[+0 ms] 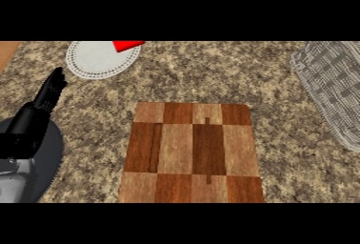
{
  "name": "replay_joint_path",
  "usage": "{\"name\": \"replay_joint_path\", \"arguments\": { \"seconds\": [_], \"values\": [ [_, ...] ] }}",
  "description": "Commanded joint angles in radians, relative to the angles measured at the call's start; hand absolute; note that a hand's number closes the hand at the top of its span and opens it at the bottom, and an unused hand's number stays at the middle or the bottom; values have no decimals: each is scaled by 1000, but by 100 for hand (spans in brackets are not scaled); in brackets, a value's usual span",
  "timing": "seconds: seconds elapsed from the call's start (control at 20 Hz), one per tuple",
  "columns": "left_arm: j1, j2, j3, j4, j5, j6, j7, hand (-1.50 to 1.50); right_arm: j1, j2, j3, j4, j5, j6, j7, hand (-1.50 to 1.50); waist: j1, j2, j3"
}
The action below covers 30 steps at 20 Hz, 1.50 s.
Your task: Pick the cupcake from the cutting board and place it in the basket
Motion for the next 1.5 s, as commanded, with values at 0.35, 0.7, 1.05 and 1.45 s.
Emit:
{"name": "replay_joint_path", "arguments": {
  "seconds": [0.35,0.7,1.05,1.45],
  "values": [
    [-83,-30,-51,16,-13,-22,30,0,-206,-234,-29,280,-56,434,-149,150,83,4,-10],
    [-69,-58,-72,15,-39,-10,24,0,-365,-137,75,253,-9,418,-8,150,87,-1,-12],
    [-69,-38,-39,46,-37,-24,-5,0,-458,-66,182,250,83,449,57,150,73,-3,-12],
    [-76,-32,-20,73,-52,-25,-14,0,-427,-50,304,199,256,392,21,150,50,-5,-11]
  ]
}}
